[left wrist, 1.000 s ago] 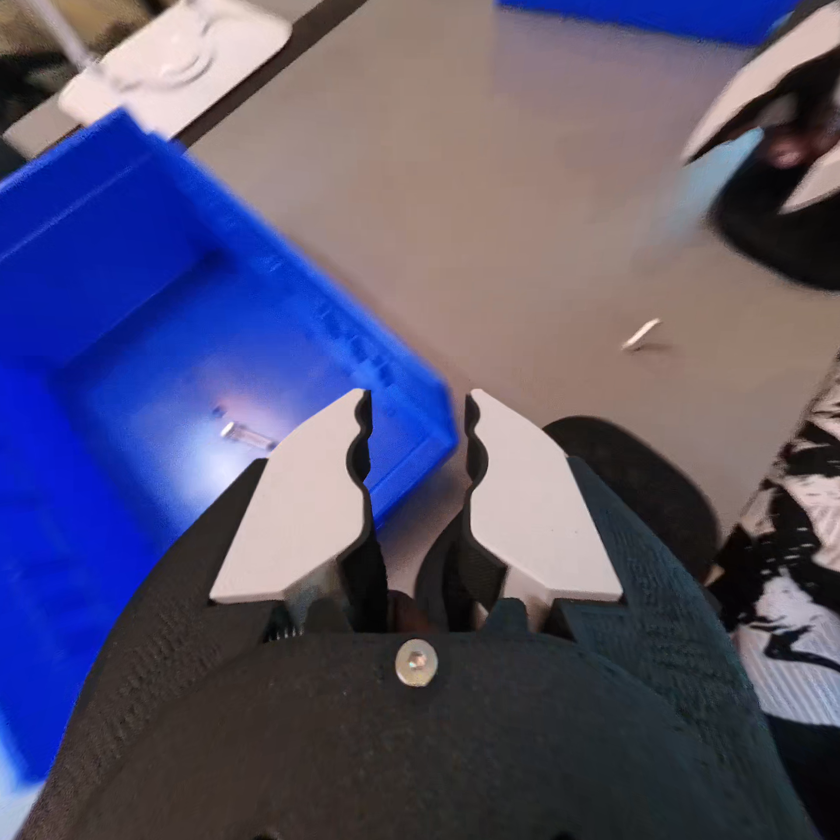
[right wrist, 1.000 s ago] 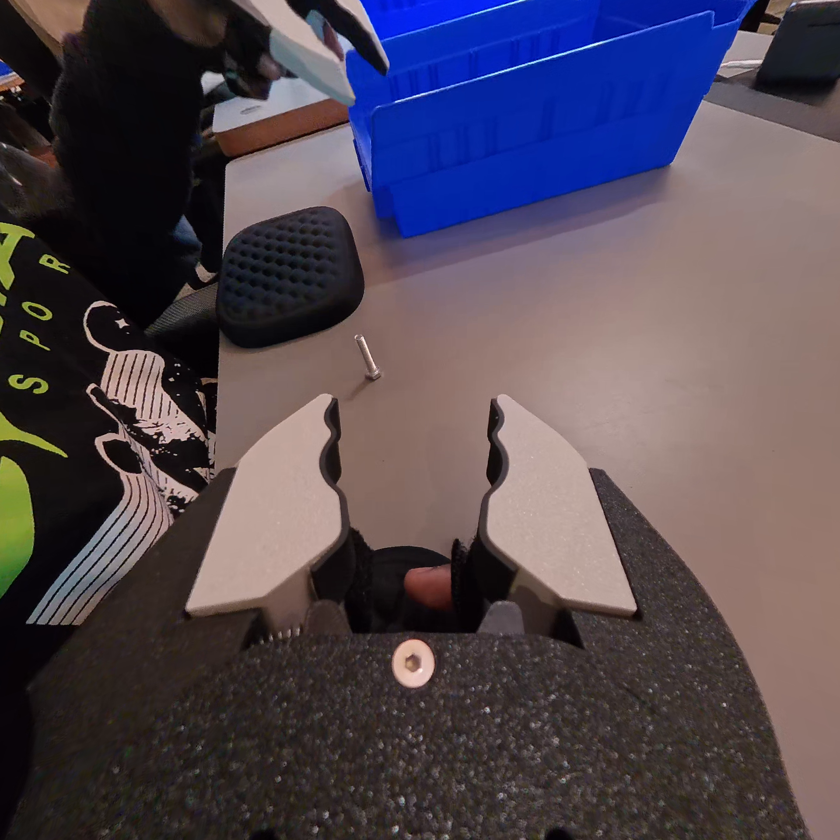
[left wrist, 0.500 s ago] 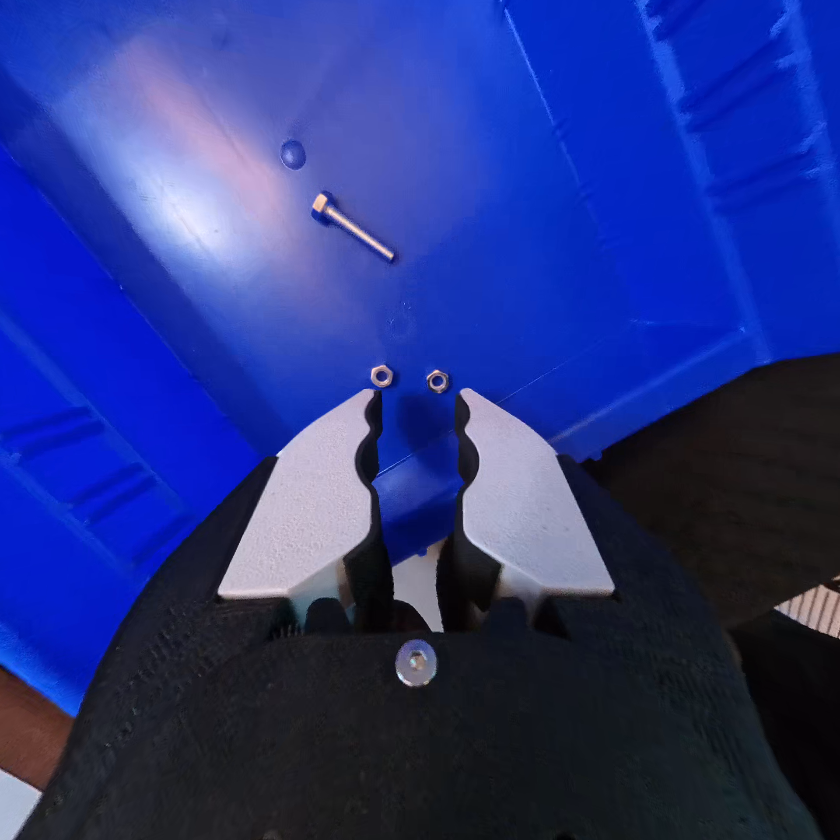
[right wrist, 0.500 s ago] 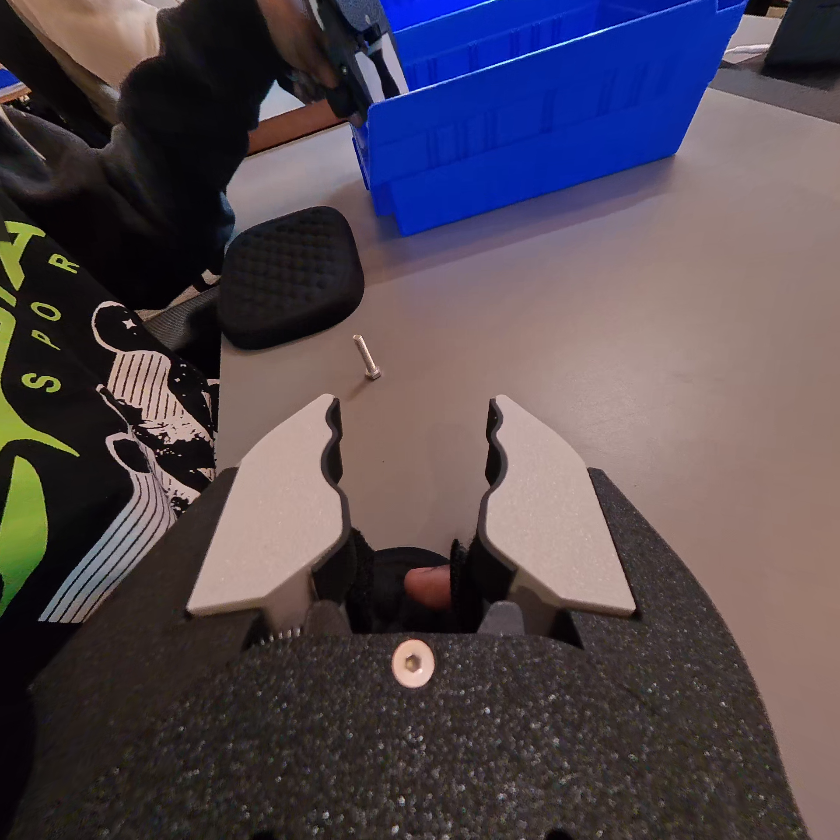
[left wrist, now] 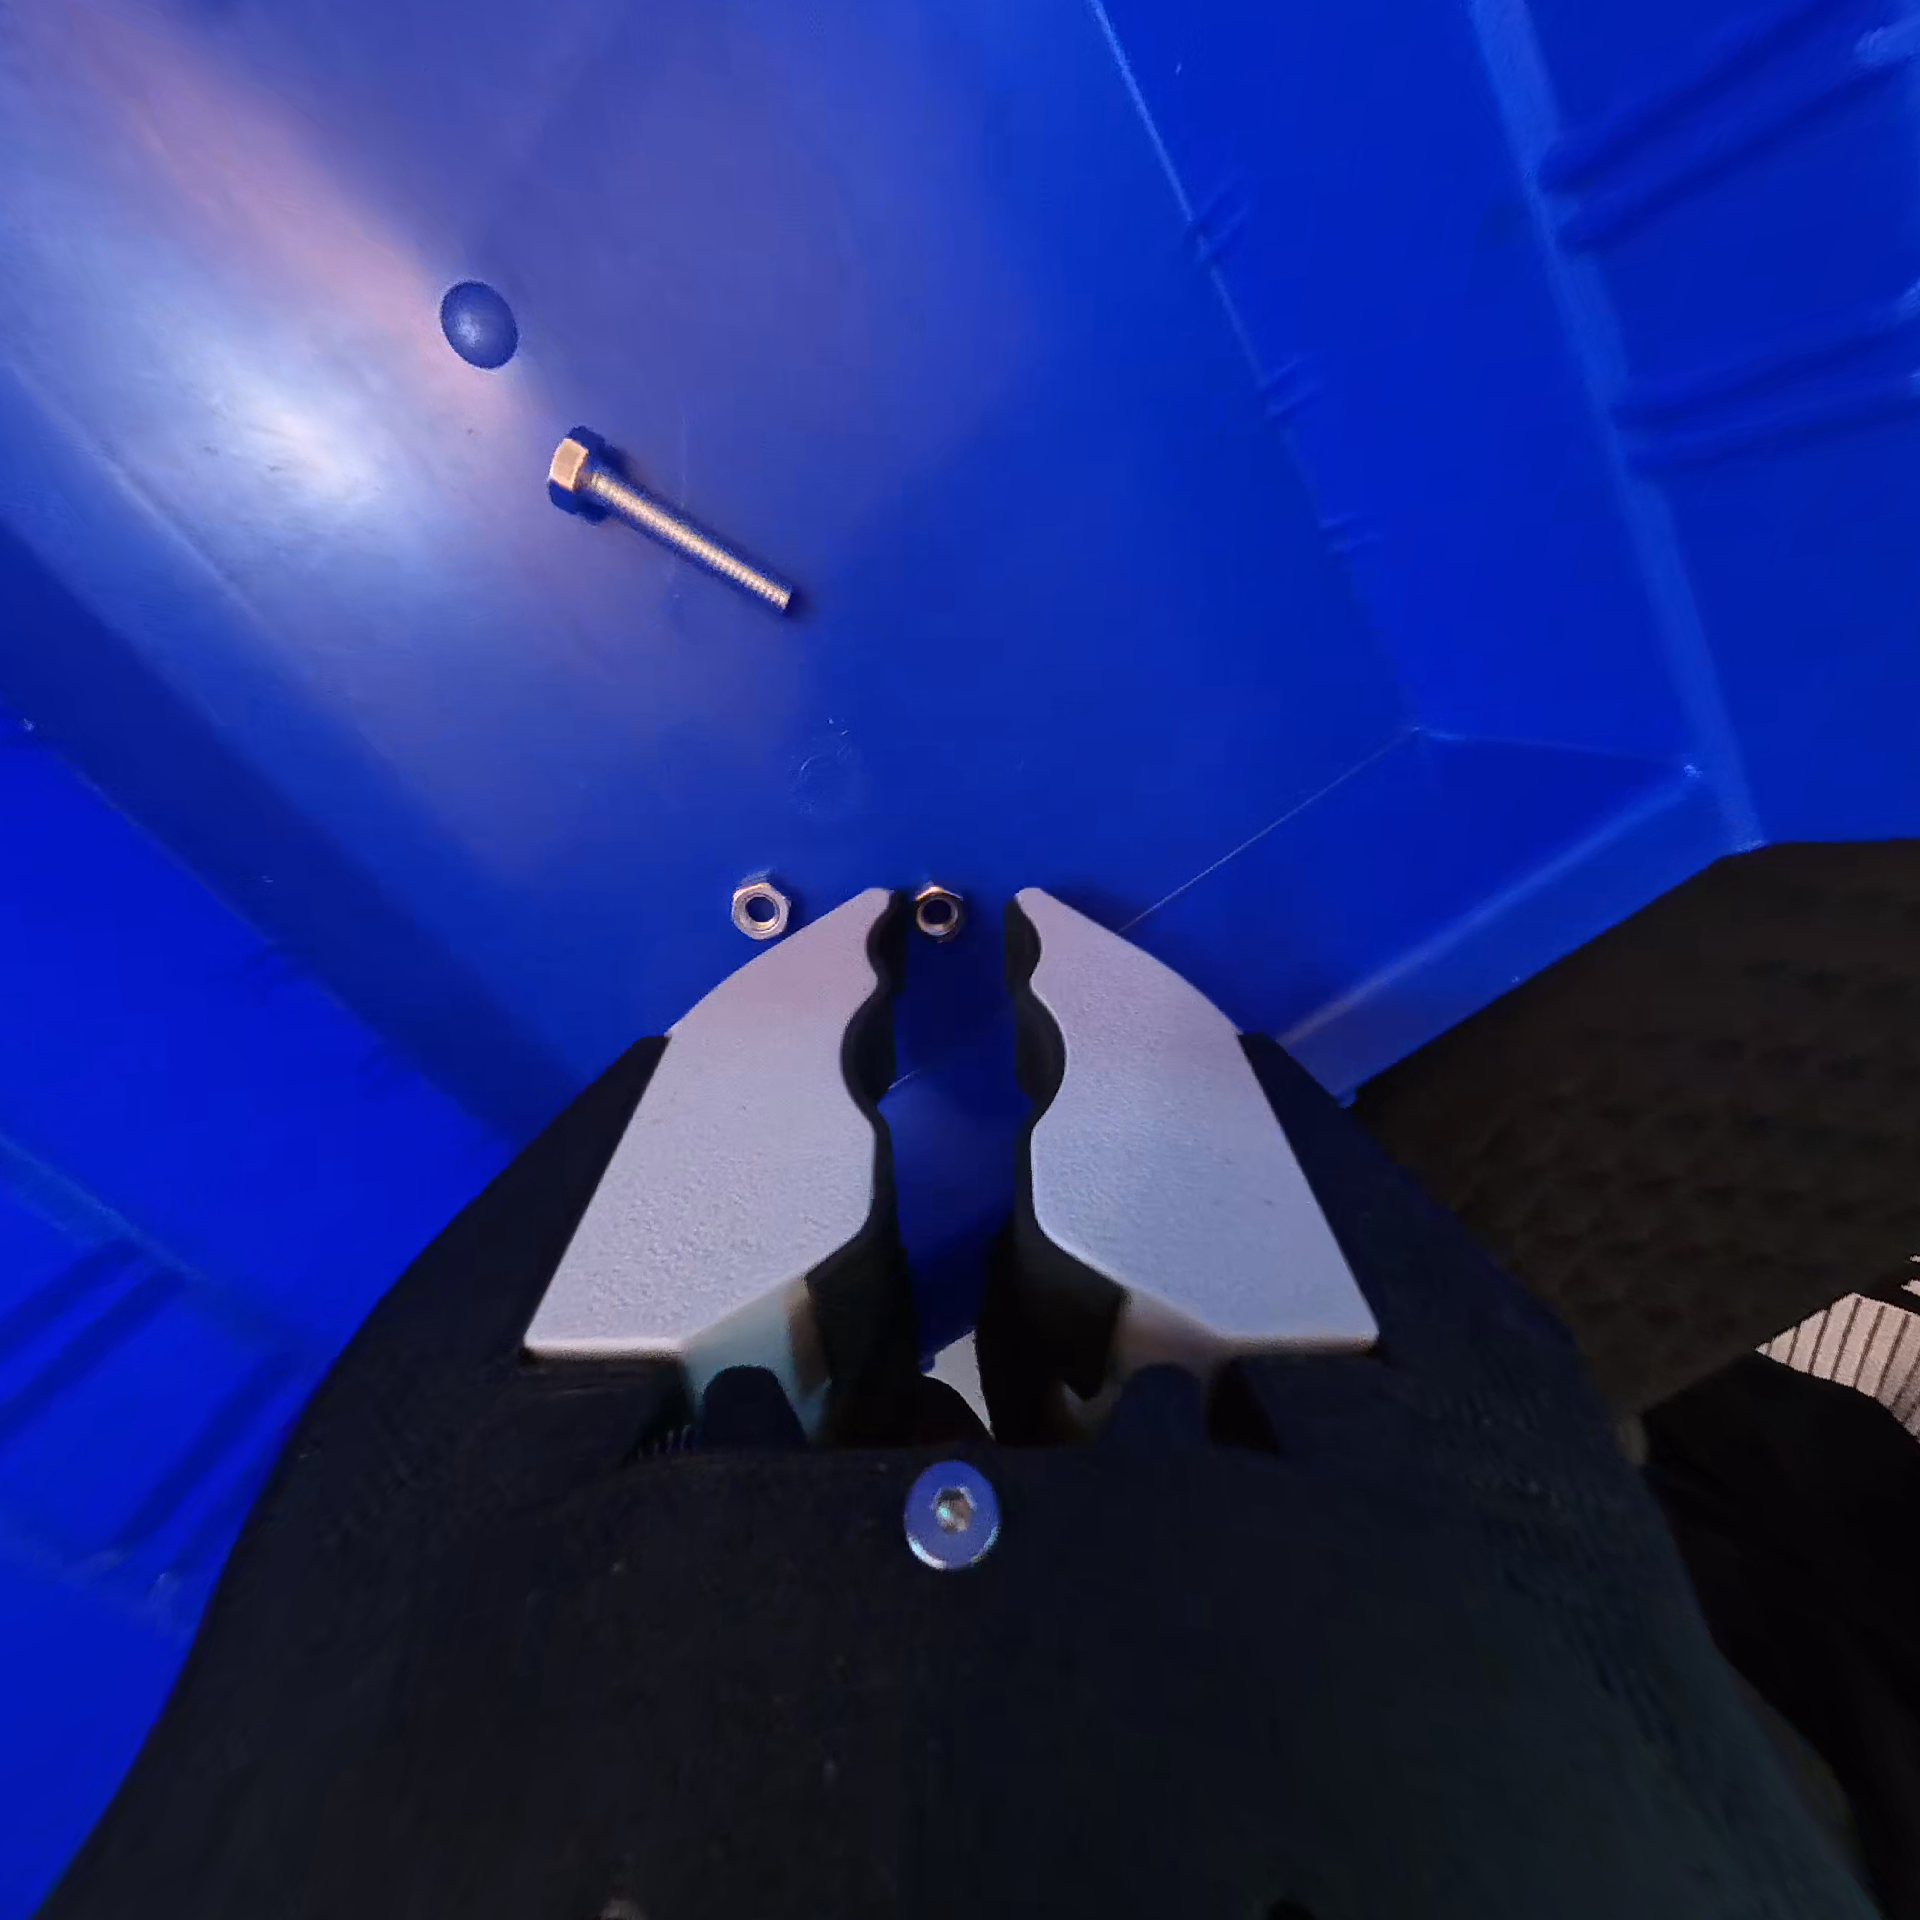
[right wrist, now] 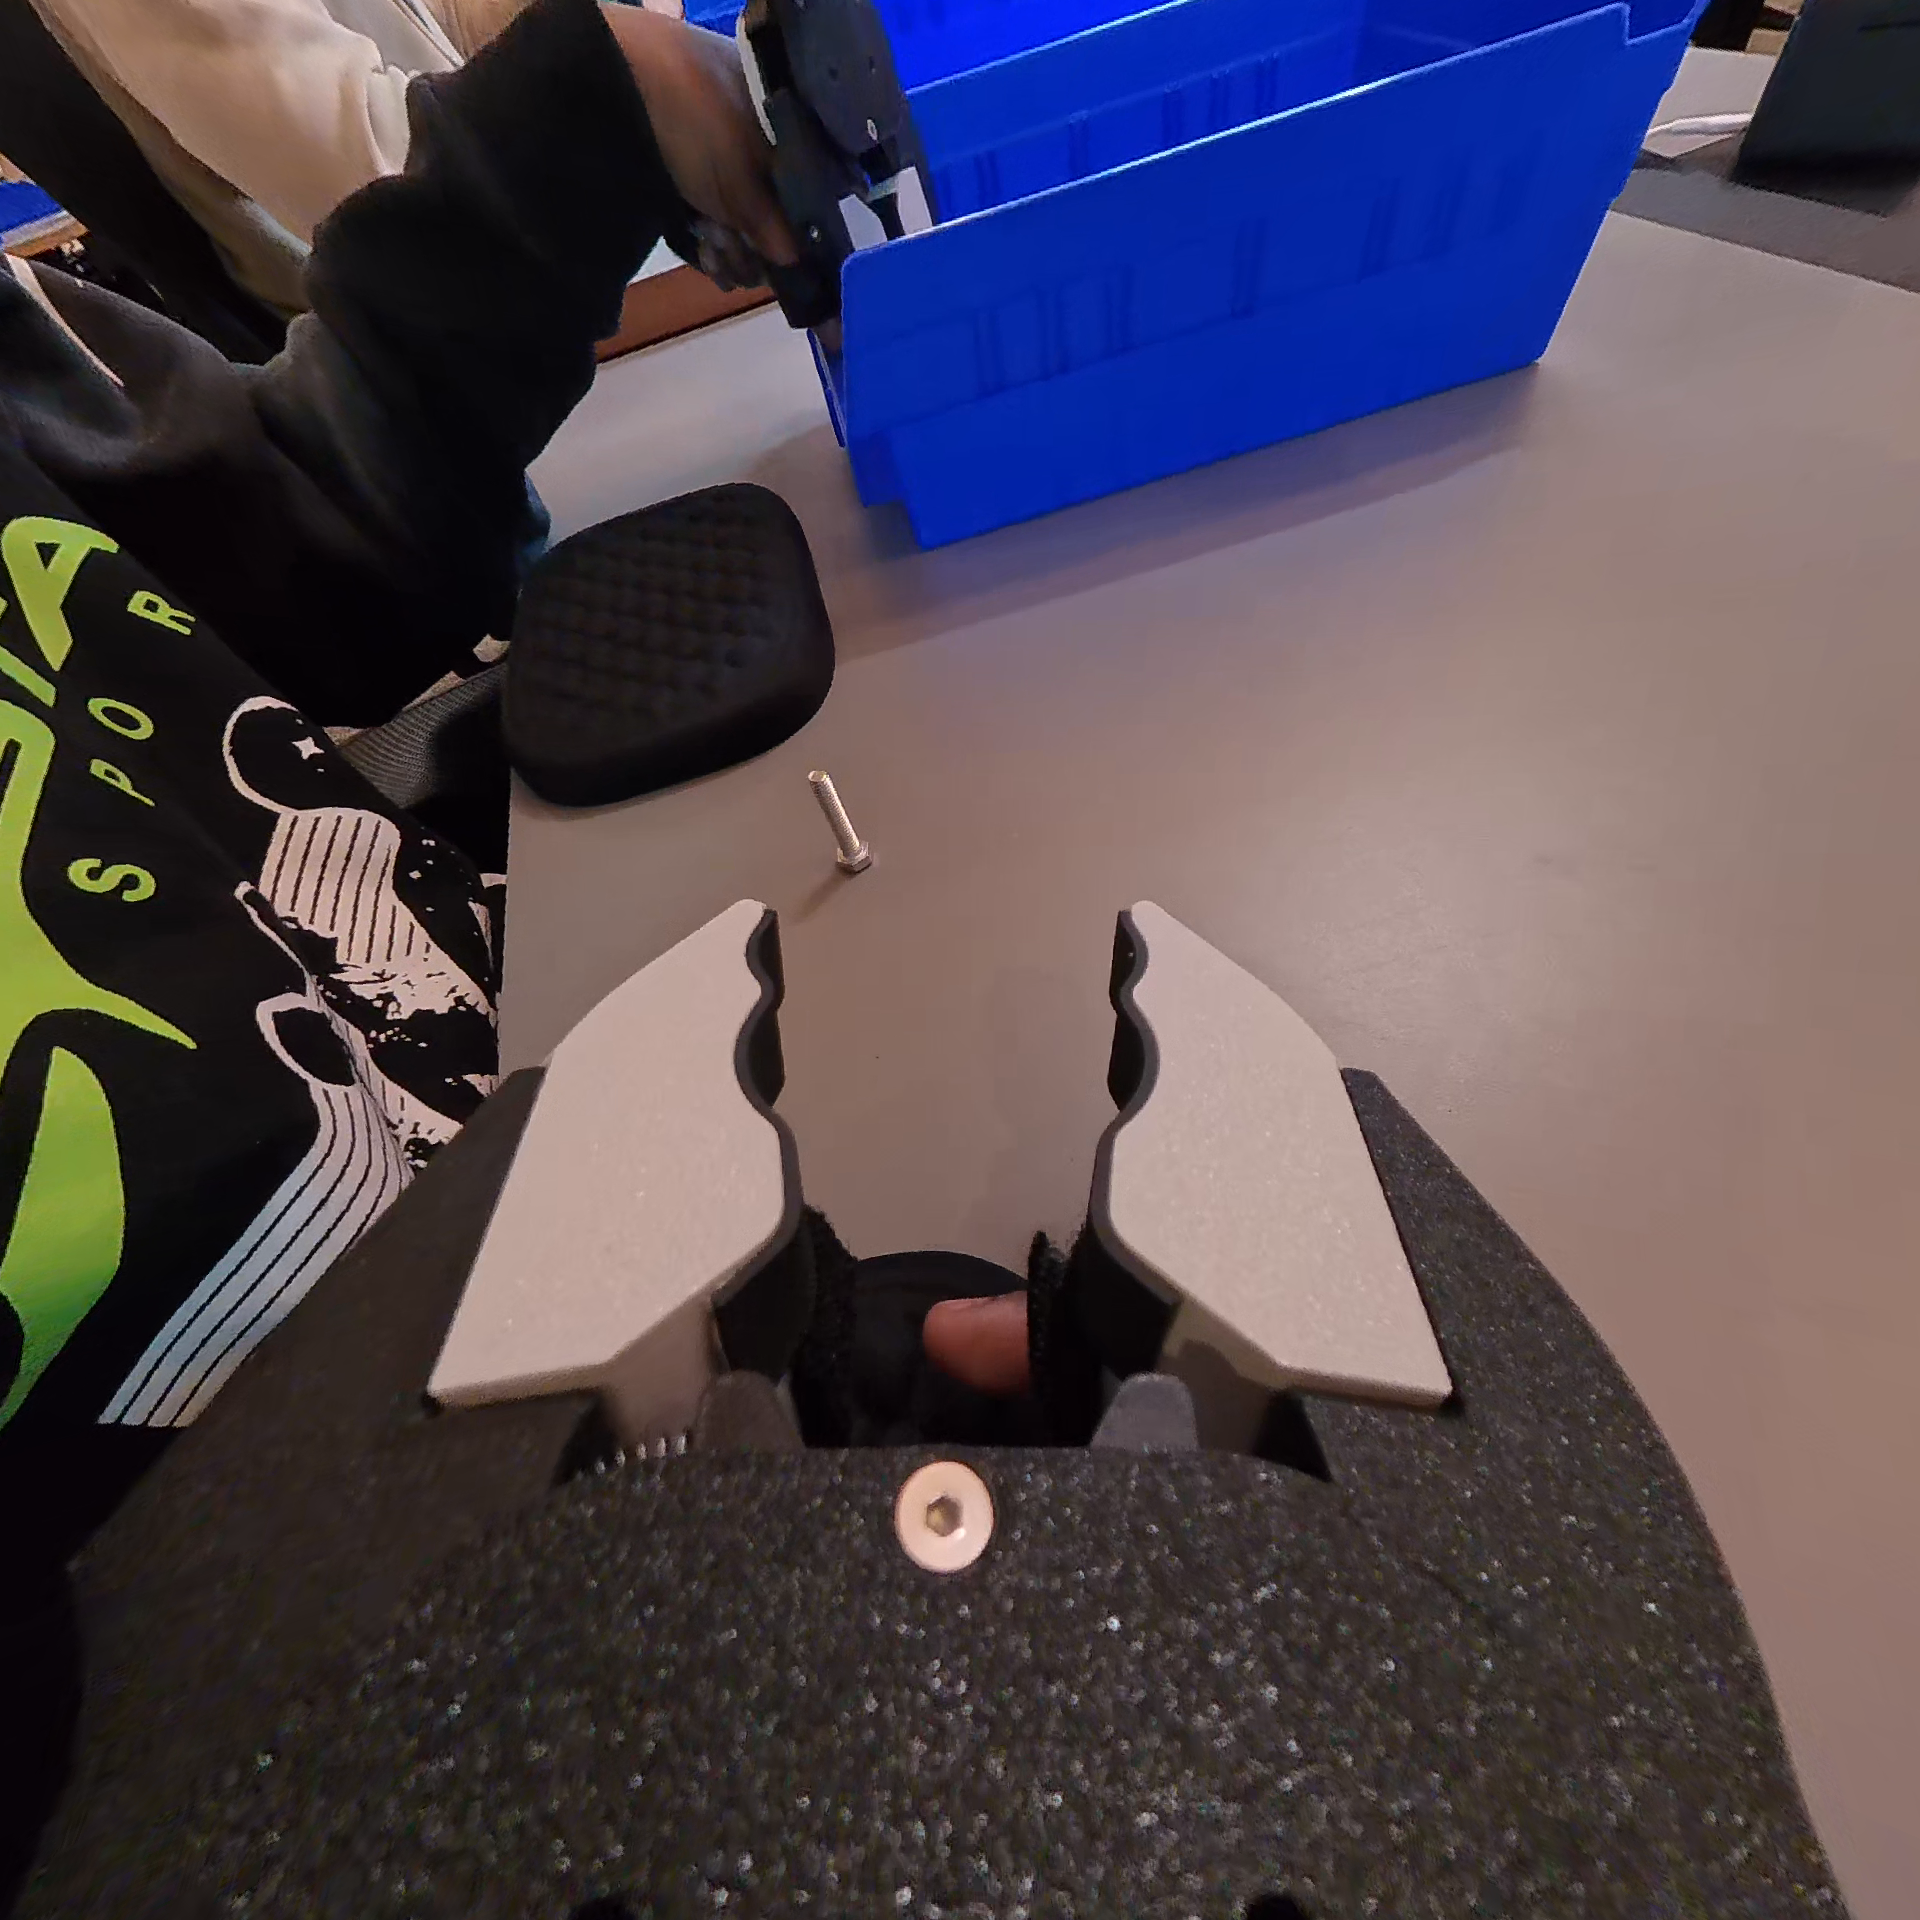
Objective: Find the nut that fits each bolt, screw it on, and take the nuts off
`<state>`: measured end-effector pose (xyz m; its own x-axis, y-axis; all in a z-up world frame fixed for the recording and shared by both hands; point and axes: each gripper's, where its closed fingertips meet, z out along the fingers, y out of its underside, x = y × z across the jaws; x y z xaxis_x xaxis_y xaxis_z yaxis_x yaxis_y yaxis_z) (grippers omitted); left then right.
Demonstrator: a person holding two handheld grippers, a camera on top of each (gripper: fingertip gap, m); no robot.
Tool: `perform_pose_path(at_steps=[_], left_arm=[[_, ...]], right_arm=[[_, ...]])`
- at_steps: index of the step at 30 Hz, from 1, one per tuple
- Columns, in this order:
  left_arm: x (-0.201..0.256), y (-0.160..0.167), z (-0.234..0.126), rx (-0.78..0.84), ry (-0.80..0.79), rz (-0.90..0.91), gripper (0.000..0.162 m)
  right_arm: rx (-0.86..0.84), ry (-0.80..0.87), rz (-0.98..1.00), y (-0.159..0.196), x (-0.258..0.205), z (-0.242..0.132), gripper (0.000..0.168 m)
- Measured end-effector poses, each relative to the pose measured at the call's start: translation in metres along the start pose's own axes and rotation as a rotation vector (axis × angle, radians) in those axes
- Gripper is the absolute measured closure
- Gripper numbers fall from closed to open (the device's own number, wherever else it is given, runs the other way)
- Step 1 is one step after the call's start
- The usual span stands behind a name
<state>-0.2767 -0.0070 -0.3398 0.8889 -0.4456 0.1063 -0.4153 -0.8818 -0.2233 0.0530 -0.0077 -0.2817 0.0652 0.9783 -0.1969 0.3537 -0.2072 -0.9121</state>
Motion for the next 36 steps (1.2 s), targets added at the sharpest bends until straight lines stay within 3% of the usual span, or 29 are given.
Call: perform_pose_path(at_steps=[12, 19, 24, 28, 36], left_arm=[[-0.004, -0.006, -0.005, 0.097, -0.011, -0.032, 0.152], [0.013, -0.028, -0.054, 0.316, -0.067, 0.021, 0.152], [0.074, -0.052, -0.108, 0.479, -0.105, 0.224, 0.152], [0.139, -0.066, -0.125, 0.545, -0.080, 0.430, 0.152], [0.242, -0.083, -0.069, 0.467, 0.139, 0.684, 0.152]], right_arm=[[0.000, 0.003, -0.004, 0.000, 0.000, 0.001, 0.107], [-0.006, 0.001, 0.001, 0.001, 0.001, 0.002, 0.107], [-0.009, 0.000, 0.001, 0.001, 0.001, 0.002, 0.107], [-0.007, -0.001, -0.002, 0.001, 0.001, 0.002, 0.108], [0.003, -0.007, -0.006, 0.001, 0.000, 0.002, 0.108]])
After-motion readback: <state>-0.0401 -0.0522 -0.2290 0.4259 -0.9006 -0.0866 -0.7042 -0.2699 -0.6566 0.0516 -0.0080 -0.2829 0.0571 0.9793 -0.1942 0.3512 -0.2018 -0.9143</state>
